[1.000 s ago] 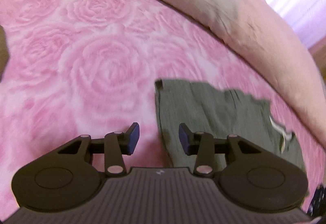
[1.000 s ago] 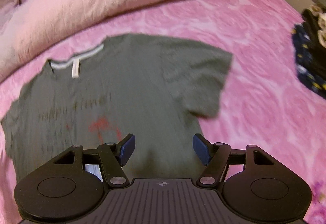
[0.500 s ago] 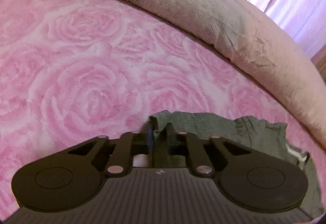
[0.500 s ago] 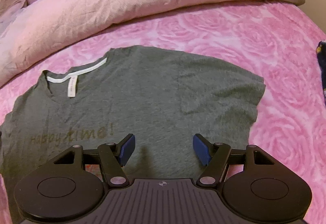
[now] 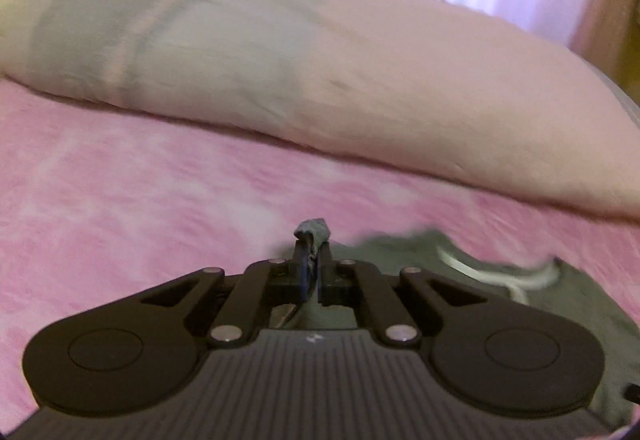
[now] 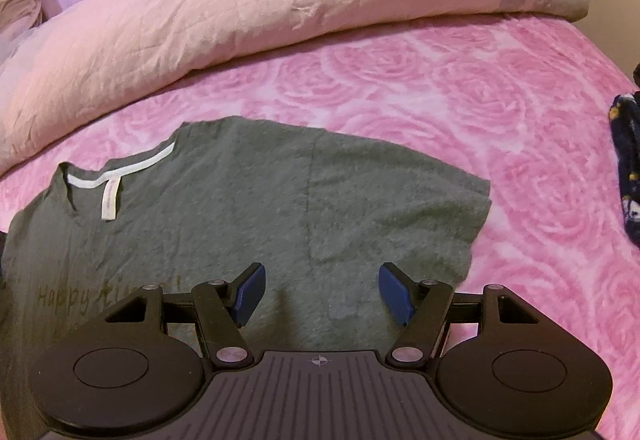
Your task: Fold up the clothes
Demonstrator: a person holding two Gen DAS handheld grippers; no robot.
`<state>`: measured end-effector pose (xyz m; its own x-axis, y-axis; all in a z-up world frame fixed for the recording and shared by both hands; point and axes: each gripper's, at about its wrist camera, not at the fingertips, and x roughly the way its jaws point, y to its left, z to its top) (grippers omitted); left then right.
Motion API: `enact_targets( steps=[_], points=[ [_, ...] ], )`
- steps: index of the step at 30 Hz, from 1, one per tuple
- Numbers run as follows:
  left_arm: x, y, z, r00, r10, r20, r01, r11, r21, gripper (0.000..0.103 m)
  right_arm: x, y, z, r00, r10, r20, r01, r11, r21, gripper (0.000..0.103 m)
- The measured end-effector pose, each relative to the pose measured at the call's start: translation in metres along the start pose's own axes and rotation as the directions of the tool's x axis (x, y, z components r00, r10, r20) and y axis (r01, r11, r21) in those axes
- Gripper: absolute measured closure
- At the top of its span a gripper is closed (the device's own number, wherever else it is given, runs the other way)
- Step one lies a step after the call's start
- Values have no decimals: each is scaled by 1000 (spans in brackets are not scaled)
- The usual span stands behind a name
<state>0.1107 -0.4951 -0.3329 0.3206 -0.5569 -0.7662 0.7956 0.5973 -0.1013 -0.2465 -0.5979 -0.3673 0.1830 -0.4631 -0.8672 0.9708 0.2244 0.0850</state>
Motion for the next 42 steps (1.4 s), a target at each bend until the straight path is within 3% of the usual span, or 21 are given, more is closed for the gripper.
enact_targets(
  steps=[3, 4, 7, 10, 12, 14, 15, 18, 21, 22, 25, 28, 32, 34, 36, 39, 42],
  points=[
    [25, -44, -31, 995, -24, -95, 30, 998, 58, 95, 0, -3, -3, 1000, 1, -4, -1, 1000, 16, 37],
    [35, -53, -42, 989, -38, -146, 48, 996, 70, 86, 0, -4, -5, 1000, 2, -8, -2, 1000, 23, 37],
    [41, -56, -66, 963, -86, -254, 101, 994, 46, 84, -2, -10, -9, 1000, 7, -17, -6, 999, 34, 37],
    [6, -35, -73, 973, -138, -183, 147, 988, 38, 68, -5, -16, -13, 1000, 3, -18, -2, 999, 39, 37],
    [-18, -14, -74, 980, -159, -120, 166, 985, 52, 71, -5, -21, -16, 1000, -3, -22, 4, 999, 54, 37],
    [-43, 6, -75, 982, -181, -57, 185, 980, 68, 95, -5, -23, -17, 1000, -5, -26, 6, 998, 68, 37],
    [-52, 15, -75, 983, -180, -28, 182, 980, 81, 98, -5, -22, -18, 1000, -2, -25, 4, 997, 71, 37],
    [-37, 29, -80, 992, -118, -37, 123, 975, 183, 98, -5, -19, -21, 1000, 8, -22, -6, 998, 68, 37],
    [1, 21, -105, 988, -54, -146, 101, 937, 335, 95, -4, -16, -25, 1000, 14, -26, -12, 998, 64, 37],
    [4, 19, -110, 990, -46, -137, 92, 931, 353, 96, -4, -14, -27, 999, 15, -29, -13, 998, 63, 37],
    [-7, 17, -98, 994, -56, -97, 86, 935, 344, 93, -8, -17, -29, 1000, 8, -22, -7, 999, 49, 37],
    [-20, 23, -69, 993, -114, -9, 112, 955, 276, 93, -12, -21, -31, 1000, -4, -14, 5, 999, 39, 37],
    [14, 14, -38, 992, -119, 40, 100, 943, 316, 93, -11, -35, -28, 1000, -27, -14, 28, 995, 91, 37],
    [48, 10, -29, 995, -96, 28, 83, 946, 314, 91, -12, -39, -27, 1000, -24, -2, 24, 994, 107, 37],
    [81, 12, -27, 1000, -25, -10, 26, 951, 307, 88, -13, -41, -28, 1000, -25, 6, 24, 994, 106, 37],
    [84, 19, -24, 1000, 25, 17, -29, 962, 273, 85, -16, -48, -33, 999, -32, 7, 31, 995, 95, 37],
    [60, 18, -25, 993, 83, 79, -98, 971, 217, 89, -23, -64, -40, 998, -55, 28, 52, 992, 113, 37]
  ],
)
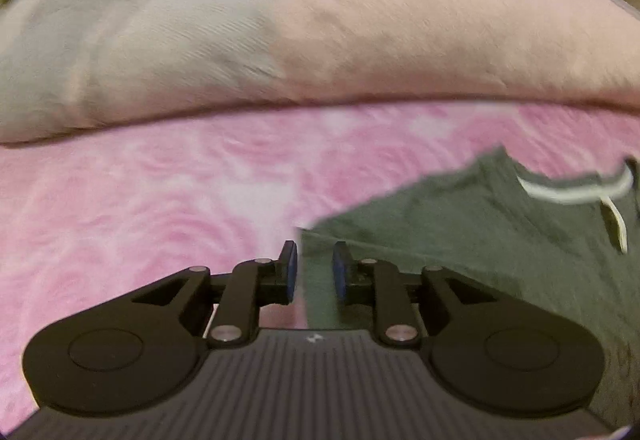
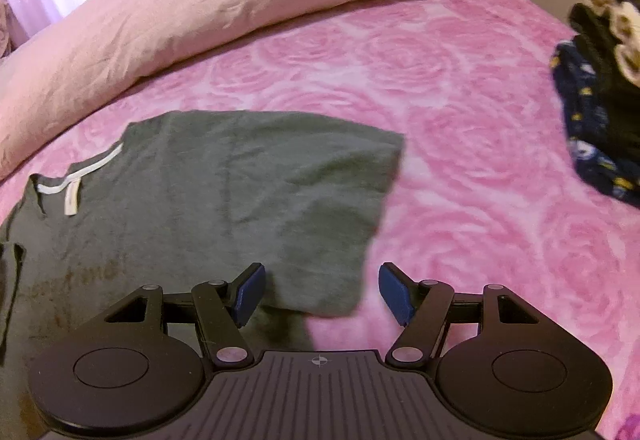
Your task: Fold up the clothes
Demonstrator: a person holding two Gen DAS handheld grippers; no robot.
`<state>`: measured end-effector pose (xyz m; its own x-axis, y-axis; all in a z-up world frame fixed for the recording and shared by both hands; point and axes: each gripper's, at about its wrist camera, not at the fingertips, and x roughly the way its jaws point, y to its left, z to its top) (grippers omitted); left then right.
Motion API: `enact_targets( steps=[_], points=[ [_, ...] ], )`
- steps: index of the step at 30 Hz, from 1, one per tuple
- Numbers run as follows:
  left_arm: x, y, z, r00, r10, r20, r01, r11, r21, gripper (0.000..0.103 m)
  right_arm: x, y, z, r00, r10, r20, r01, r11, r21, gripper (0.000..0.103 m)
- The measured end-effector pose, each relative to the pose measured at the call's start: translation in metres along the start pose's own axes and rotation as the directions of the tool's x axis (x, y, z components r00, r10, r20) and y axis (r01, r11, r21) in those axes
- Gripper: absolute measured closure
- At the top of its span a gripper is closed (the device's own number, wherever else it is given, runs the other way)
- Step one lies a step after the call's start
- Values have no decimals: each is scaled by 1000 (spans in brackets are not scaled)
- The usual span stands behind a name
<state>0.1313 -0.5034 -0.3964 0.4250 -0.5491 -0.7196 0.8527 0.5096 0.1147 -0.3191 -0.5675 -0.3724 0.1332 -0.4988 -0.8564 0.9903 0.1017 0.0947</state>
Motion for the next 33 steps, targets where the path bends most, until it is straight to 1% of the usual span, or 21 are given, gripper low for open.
enact_targets(
  steps=[2, 3, 4, 6, 9, 11, 12, 13, 14, 16, 17, 19, 21, 23, 24, 25, 26, 28, 30, 31, 33],
  points=[
    [-14, -3, -3, 999, -43, 26, 43, 999, 3, 88, -3, -13, -3, 1000, -12, 11, 11, 999, 36, 37],
    [-14, -7, -5, 998, -60, 14, 59, 998, 34, 86, -4, -20, -4, 1000, -17, 15, 17, 998, 57, 37],
    [-13, -11, -8, 998, -66, -5, 66, 996, 62, 82, -5, -25, -5, 1000, -20, 21, 18, 997, 76, 37],
    [-9, -17, -15, 998, -30, -57, 35, 996, 86, 84, -7, -36, -4, 999, -19, 35, 15, 994, 112, 37],
    [-31, -7, -17, 996, -78, -51, 75, 995, -61, 85, -12, -48, 0, 997, -4, 77, -7, 990, 142, 37],
    [-49, 0, -17, 987, -149, -61, 137, 975, -173, 83, -12, -55, 3, 993, 33, 114, -48, 990, 136, 37],
    [-57, 2, -18, 978, -197, -67, 178, 960, -218, 82, -9, -58, 5, 992, 51, 120, -68, 987, 148, 37],
    [-63, 4, -20, 969, -237, -73, 212, 943, -256, 82, -5, -62, 8, 990, 72, 125, -93, 982, 166, 37],
    [-67, 4, -23, 962, -259, -83, 228, 934, -276, 82, 0, -68, 9, 987, 105, 125, -129, 971, 200, 37],
    [-76, 3, -29, 947, -304, -101, 259, 912, -317, 82, 15, -81, 12, 975, 185, 124, -214, 932, 293, 37],
    [-79, 4, -33, 940, -325, -109, 272, 901, -339, 82, 24, -89, 13, 965, 228, 130, -260, 895, 362, 37],
    [-80, 7, -39, 930, -347, -119, 277, 877, -393, 82, 40, -104, 12, 943, 292, 161, -333, 811, 481, 37],
    [-80, 10, -44, 922, -366, -124, 278, 851, -446, 82, 55, -115, 13, 926, 317, 206, -378, 748, 546, 37],
    [-78, 12, -48, 920, -371, -126, 273, 837, -474, 82, 65, -122, 16, 909, 342, 239, -417, 711, 567, 37],
    [-77, 13, -50, 917, -376, -131, 270, 830, -488, 82, 69, -123, 20, 904, 349, 246, -426, 703, 570, 38],
    [-74, 13, -52, 915, -381, -134, 268, 821, -503, 82, 72, -123, 23, 902, 354, 246, -430, 704, 565, 38],
    [-72, 13, -54, 912, -386, -139, 265, 813, -518, 82, 74, -122, 26, 901, 357, 246, -433, 713, 551, 38],
    [-68, 12, -57, 907, -393, -150, 257, 801, -541, 82, 78, -117, 34, 904, 355, 238, -428, 748, 508, 38],
    [-66, 10, -59, 906, -393, -157, 252, 799, -546, 82, 83, -111, 43, 908, 353, 227, -419, 780, 465, 38],
    [-64, 8, -60, 905, -395, -158, 254, 799, -545, 82, 87, -108, 46, 908, 353, 225, -418, 787, 453, 39],
    [-62, 6, -59, 903, -400, -160, 257, 797, -546, 82, 94, -107, 52, 915, 341, 217, -404, 798, 447, 63]
  ],
)
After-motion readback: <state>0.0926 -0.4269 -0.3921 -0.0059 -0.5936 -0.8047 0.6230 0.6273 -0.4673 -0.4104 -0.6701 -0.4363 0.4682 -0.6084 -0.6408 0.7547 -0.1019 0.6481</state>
